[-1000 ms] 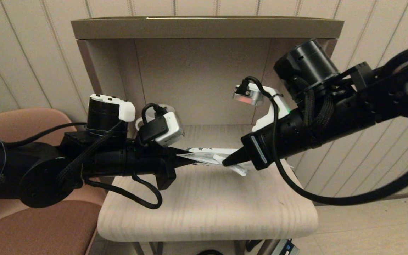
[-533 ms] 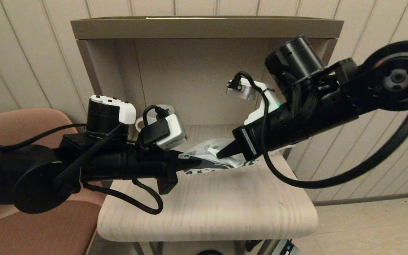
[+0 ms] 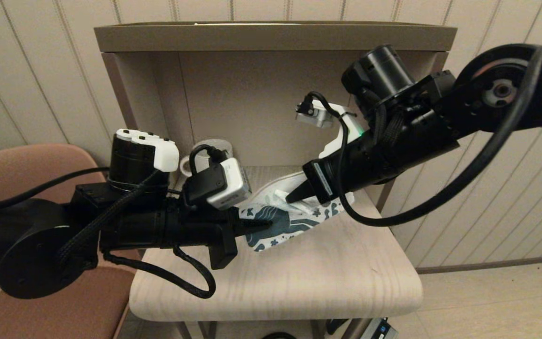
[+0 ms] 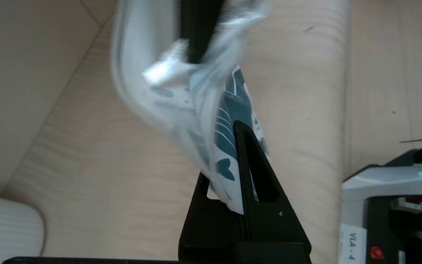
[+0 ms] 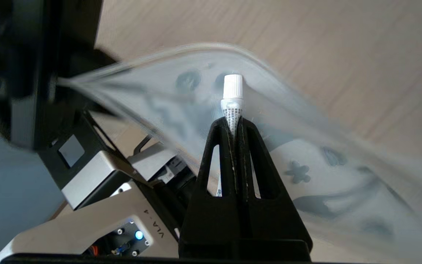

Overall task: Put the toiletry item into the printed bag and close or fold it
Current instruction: Place the toothpaste in the storage bag

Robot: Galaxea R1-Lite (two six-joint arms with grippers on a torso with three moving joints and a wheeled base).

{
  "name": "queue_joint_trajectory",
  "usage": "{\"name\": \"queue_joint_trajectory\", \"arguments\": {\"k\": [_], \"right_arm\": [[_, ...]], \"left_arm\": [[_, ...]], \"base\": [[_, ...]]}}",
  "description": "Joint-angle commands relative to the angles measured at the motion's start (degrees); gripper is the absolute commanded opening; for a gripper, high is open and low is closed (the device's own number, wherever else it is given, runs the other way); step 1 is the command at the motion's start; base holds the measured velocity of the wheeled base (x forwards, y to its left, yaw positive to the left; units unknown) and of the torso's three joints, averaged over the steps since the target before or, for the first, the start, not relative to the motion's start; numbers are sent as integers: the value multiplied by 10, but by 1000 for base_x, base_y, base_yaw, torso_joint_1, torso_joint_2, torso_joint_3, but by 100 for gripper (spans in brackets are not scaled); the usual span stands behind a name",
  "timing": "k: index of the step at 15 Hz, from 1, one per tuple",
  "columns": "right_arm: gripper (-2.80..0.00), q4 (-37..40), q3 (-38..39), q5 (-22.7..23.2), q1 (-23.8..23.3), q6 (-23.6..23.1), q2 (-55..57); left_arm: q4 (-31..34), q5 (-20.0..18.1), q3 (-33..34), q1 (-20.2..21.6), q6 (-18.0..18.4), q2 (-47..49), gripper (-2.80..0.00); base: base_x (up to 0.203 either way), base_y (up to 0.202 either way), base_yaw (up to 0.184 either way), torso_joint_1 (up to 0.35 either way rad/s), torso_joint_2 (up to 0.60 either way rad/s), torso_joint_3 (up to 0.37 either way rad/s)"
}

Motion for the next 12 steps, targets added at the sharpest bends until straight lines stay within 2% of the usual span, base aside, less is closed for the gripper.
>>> {"name": "queue_joint_trajectory", "arguments": {"k": [1,9,12], "right_arm": [[-280,14,-13,1,-3,-1,4],[-280,52,-16,2,0,-3,-21],[-280,62,-16,2,-1,0,-30]], "left_arm": [[-4,-1,3,-5,12,-1,-280],[-10,3,16,-17,22,-22,-280],[-10,6,7,-17,51,-21,-280]], "base": [[0,0,0,0,0,0],[0,0,0,0,0,0],[0,0,0,0,0,0]]}}
